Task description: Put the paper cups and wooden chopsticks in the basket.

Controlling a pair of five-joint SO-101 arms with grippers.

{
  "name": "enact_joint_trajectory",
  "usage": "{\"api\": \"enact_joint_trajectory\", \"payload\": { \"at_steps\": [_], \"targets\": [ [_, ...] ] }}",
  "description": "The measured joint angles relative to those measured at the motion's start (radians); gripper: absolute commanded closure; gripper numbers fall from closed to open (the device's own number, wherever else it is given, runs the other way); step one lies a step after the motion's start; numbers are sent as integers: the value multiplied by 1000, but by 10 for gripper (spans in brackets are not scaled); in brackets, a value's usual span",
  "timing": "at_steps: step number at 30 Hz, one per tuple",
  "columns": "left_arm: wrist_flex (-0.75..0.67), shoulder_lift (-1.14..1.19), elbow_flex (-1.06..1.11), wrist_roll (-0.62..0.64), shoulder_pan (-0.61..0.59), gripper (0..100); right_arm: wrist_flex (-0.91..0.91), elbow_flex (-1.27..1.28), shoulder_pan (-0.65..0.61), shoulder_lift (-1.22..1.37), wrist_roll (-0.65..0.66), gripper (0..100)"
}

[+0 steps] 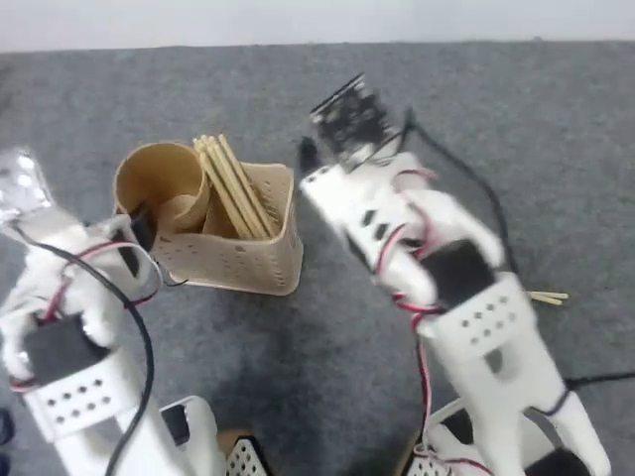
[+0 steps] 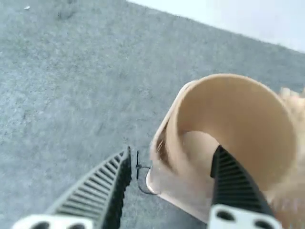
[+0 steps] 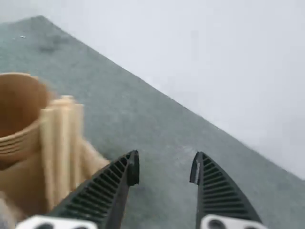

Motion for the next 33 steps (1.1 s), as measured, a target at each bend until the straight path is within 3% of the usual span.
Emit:
{"api": "enact_joint_trajectory", "payload": {
  "at_steps": [5,10,15,18,22,28,33],
  "targets": [
    [-186,-189,282,-2,-8,746,206,-120,97,-6,83,815],
    [-210,-443,405,31,2,746,318,-138,189,-8,170,815],
    [-221,-631,407,51,178,746,374,-138,219,-8,183,815],
    [-292,-620,410,58,264,746,411,-138,218,-8,186,815],
    [-407,-483,390,91,265,746,451,-138,221,-8,186,815],
    [-413,-210,163,127,207,746,462,-135,221,-12,186,816],
    [-385,-149,48,127,172,746,445,-80,221,-20,186,816]
  ]
}}
